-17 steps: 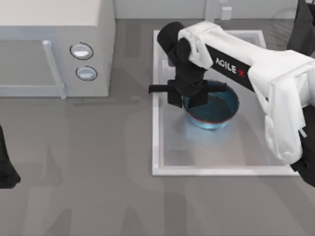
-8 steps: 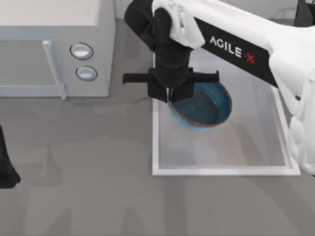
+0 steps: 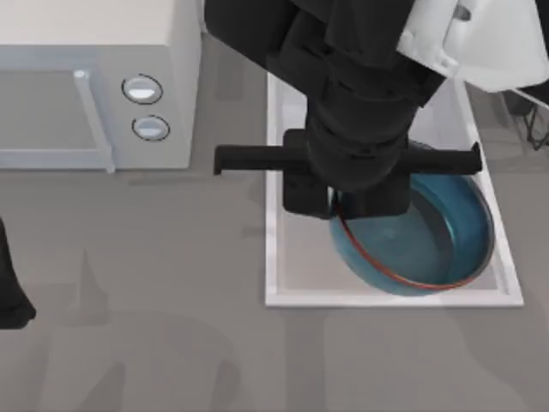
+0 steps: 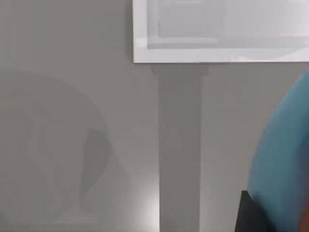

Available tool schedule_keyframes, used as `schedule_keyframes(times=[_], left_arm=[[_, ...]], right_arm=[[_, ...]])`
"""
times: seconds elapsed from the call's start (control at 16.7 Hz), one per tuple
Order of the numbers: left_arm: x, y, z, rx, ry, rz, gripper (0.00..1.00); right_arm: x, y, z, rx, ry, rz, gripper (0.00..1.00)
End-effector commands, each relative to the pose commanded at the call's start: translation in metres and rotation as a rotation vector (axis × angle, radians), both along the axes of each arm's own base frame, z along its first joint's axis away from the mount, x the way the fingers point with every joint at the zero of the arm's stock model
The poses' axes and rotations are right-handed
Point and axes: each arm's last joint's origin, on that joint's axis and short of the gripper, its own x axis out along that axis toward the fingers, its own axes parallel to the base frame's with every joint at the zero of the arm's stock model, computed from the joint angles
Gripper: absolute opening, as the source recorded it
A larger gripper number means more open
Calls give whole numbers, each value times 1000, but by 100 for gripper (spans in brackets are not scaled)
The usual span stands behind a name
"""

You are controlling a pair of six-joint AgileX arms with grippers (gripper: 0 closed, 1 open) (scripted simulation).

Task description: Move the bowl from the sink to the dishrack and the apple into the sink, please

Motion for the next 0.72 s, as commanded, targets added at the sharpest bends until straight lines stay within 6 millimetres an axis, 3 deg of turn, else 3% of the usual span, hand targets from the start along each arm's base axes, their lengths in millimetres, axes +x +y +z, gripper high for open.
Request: schedule_keyframes(times=[0.12,0.24,0.54,0.72], left_arm=[[0,0,0,0,0,0,100],[0,0,0,0,0,0,100],[0,0,0,0,0,0,100],[0,0,0,0,0,0,100]], right_arm=[[-26,-11,12,-10,7,0,0],[-38,-17,16,-19,13,1,0],[-38,-18,16,-16,13,-2,0],[-27,-31,21,54,0,1,0]])
